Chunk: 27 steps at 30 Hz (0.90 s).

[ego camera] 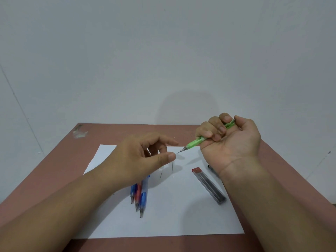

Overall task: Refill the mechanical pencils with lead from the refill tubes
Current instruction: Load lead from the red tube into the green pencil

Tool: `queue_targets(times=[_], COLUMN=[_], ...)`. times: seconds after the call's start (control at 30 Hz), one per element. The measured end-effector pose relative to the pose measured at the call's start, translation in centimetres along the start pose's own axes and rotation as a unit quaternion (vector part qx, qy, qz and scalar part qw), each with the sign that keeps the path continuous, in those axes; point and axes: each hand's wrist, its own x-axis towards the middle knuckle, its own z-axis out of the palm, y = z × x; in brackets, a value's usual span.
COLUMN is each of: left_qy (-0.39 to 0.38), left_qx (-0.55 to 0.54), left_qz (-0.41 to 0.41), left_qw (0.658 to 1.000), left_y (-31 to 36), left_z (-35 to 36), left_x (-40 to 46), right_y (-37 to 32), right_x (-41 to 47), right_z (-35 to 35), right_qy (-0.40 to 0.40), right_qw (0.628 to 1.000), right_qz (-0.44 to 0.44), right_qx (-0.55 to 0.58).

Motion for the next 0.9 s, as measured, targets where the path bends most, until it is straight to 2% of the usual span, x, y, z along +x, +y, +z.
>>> queue_targets(times=[0.9], left_qy=[0.036], left_qx=[0.007], left_qz=[0.027], left_qw=[0.999], left_y=[-0.50], left_z=[0.43], left_x=[0.15], right_y=[0.47], right_x=[-0.36], right_z=[0.01], right_qy=[-0.004], right_qw=[1.000], right_qz=[0.013], right_qx=[0.016])
